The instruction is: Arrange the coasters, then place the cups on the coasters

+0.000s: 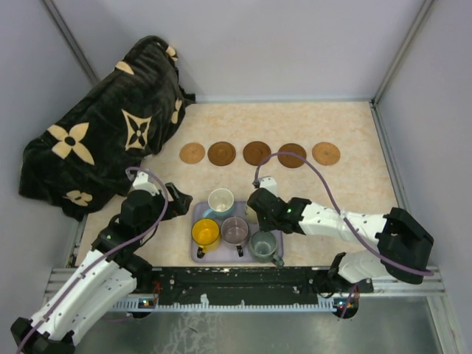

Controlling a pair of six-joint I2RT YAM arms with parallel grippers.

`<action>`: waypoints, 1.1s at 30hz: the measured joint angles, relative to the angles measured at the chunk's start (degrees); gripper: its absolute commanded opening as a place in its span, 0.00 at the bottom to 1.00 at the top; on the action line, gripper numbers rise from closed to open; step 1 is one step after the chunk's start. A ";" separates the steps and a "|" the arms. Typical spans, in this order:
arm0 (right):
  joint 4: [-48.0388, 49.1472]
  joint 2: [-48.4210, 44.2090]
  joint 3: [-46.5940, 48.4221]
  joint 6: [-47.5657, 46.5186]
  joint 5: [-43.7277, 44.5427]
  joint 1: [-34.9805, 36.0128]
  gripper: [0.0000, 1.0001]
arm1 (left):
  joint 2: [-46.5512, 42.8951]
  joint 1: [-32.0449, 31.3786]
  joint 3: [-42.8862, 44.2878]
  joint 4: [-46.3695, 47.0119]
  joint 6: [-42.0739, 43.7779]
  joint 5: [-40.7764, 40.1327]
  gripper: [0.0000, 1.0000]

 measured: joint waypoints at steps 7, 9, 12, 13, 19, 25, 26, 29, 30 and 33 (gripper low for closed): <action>-4.26 0.24 2.25 -1.18 4.52 0.22 0.00 | -0.72 0.00 0.00 -0.04 0.02 -0.79 1.00; -6.16 0.24 3.56 -1.88 6.80 0.20 0.00 | -0.85 0.00 0.00 -0.04 0.04 -0.96 1.00; -8.07 0.07 5.99 -3.74 10.75 0.20 0.00 | -0.90 0.00 0.00 -0.07 0.04 -1.42 1.00; -8.52 -0.20 6.60 -4.66 12.39 0.22 0.00 | -0.90 0.00 0.00 -0.07 0.04 -1.60 1.00; -8.48 -2.95 10.34 -9.49 22.91 -2.58 0.00 | -0.90 0.00 0.00 -0.02 0.07 -2.29 1.00; -2.62 -6.49 10.08 -16.85 25.18 -14.67 0.00 | -0.44 0.00 0.00 0.09 0.15 -2.56 1.00; -0.94 -6.84 9.70 -18.16 25.27 -16.90 0.00 | -0.33 0.00 0.00 0.11 0.28 -2.64 1.00; 5.73 -7.32 7.80 -22.88 25.18 -23.67 0.00 | 0.07 0.00 0.00 0.48 0.74 -3.13 1.00; 8.35 -7.30 6.88 -24.39 24.74 -25.81 0.00 | 0.15 0.00 0.00 0.70 0.90 -3.23 1.00; 15.12 -6.99 3.93 -26.69 21.42 -32.46 0.00 | 0.61 0.00 0.00 1.62 1.31 -3.65 1.00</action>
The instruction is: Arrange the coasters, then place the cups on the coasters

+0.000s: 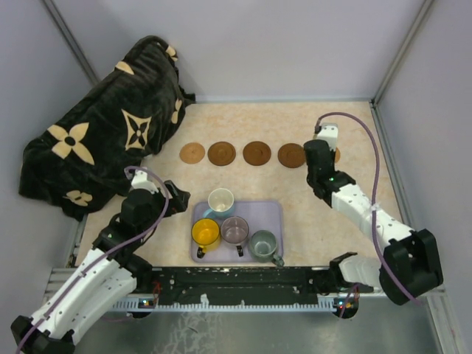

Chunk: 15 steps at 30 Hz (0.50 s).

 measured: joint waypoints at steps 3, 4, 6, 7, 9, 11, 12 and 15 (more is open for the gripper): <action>7.52 1.90 -2.86 -1.29 -3.28 -6.05 0.00 | 0.83 0.00 0.00 0.85 0.46 -0.48 1.00; 9.62 3.19 -3.41 -1.53 -4.37 -8.04 0.00 | 1.20 0.00 0.00 1.09 0.68 -0.63 1.00; 12.57 6.45 -3.61 -2.14 -6.08 -10.91 0.00 | 2.16 0.00 0.00 1.40 1.11 -1.01 1.00; 13.97 8.24 -3.56 -2.54 -6.82 -12.11 0.00 | 2.54 0.00 0.00 1.51 1.33 -1.20 1.00; 16.17 11.32 -3.50 -3.43 -8.22 -13.62 0.00 | 3.37 0.00 0.00 1.81 1.66 -1.75 1.00; 17.44 13.73 -3.26 -4.11 -9.64 -14.62 0.00 | 3.89 0.00 0.00 2.12 1.84 -2.23 1.00; 17.81 15.12 -2.75 -4.48 -10.60 -15.19 0.00 | 4.00 0.00 0.00 2.34 1.92 -2.47 1.00; 19.54 18.10 -1.68 -5.68 -13.55 -16.41 0.00 | 4.42 0.00 0.00 3.34 1.95 -2.89 1.00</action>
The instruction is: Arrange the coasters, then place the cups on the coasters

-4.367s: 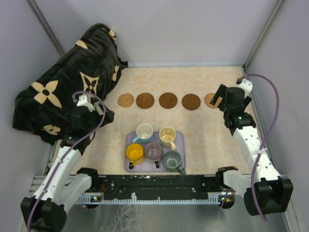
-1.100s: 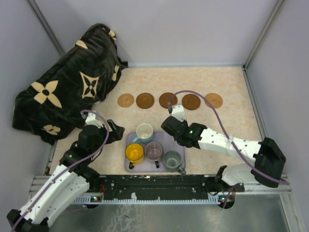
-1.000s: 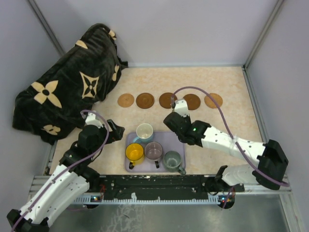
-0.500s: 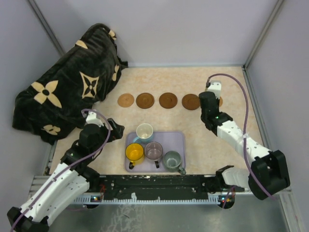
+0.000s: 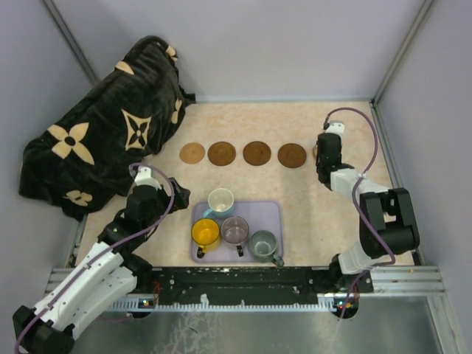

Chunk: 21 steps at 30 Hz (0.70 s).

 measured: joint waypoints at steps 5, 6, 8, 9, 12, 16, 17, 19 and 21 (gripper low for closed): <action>2.91 2.01 1.27 -2.21 -4.11 -2.51 0.00 | 1.51 0.00 0.00 1.36 0.02 -0.26 1.00; 3.39 2.01 1.36 -2.62 -4.85 -3.08 0.00 | 1.88 0.00 0.00 1.57 0.02 -0.28 1.00; 4.33 2.10 1.60 -3.34 -6.16 -3.98 0.00 | 2.49 0.00 0.00 1.90 0.04 -0.28 1.00; 4.76 2.14 1.68 -3.72 -6.64 -4.28 0.00 | 2.82 0.00 0.00 2.19 0.04 -0.28 1.00; 5.81 2.54 1.99 -4.79 -7.54 -4.59 0.00 | 3.50 0.00 0.00 2.91 0.07 -0.28 1.00; 6.43 2.73 1.99 -5.88 -8.26 -4.66 0.00 | 4.13 0.00 -0.02 3.63 0.09 -0.26 1.00; 6.84 2.99 1.99 -6.05 -8.37 -4.66 0.00 | 4.22 0.00 -0.02 3.82 0.09 -0.24 1.00; 7.34 3.52 1.99 -6.36 -8.48 -4.68 0.00 | 4.33 0.00 -0.02 4.02 0.09 -0.24 1.00; 7.34 4.00 1.99 -6.75 -8.48 -4.70 0.00 | 4.33 0.00 -0.02 4.09 0.09 -0.24 1.00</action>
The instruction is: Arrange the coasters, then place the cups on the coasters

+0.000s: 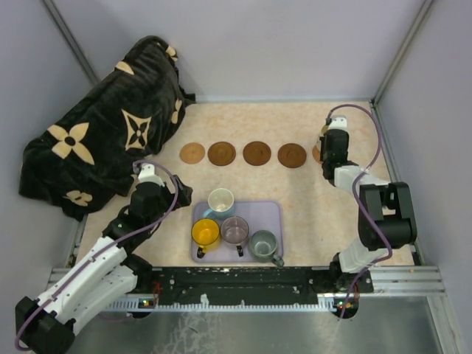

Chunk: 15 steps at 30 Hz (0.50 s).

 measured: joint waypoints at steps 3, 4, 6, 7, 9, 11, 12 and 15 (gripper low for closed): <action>0.09 0.63 0.00 -0.37 0.02 -0.02 0.00 | 0.02 0.00 0.00 0.02 0.02 0.00 1.00; 0.11 0.70 0.00 -0.44 0.02 -0.13 0.00 | 0.00 0.00 0.00 0.02 0.02 0.00 1.00; 0.26 0.76 0.00 -0.55 0.02 -0.22 0.00 | 0.02 0.00 0.00 0.02 0.02 0.00 1.00; 0.37 0.81 0.00 -0.57 0.02 -0.26 0.00 | 0.00 0.00 0.00 0.04 0.02 -0.02 1.00; 0.70 0.87 -0.02 -0.59 0.09 -0.33 0.00 | 0.02 0.00 -0.02 0.04 0.02 -0.02 1.00; 0.79 0.90 -0.02 -0.59 0.13 -0.37 0.00 | 0.09 0.00 -0.04 0.04 0.02 0.00 1.00; 0.76 0.92 -0.04 -0.57 0.15 -0.37 0.00 | 0.17 0.00 -0.04 0.04 0.02 0.00 1.00; 0.76 0.98 -0.11 -0.57 0.15 -0.52 0.00 | 0.46 0.00 -0.04 0.04 0.02 0.00 1.00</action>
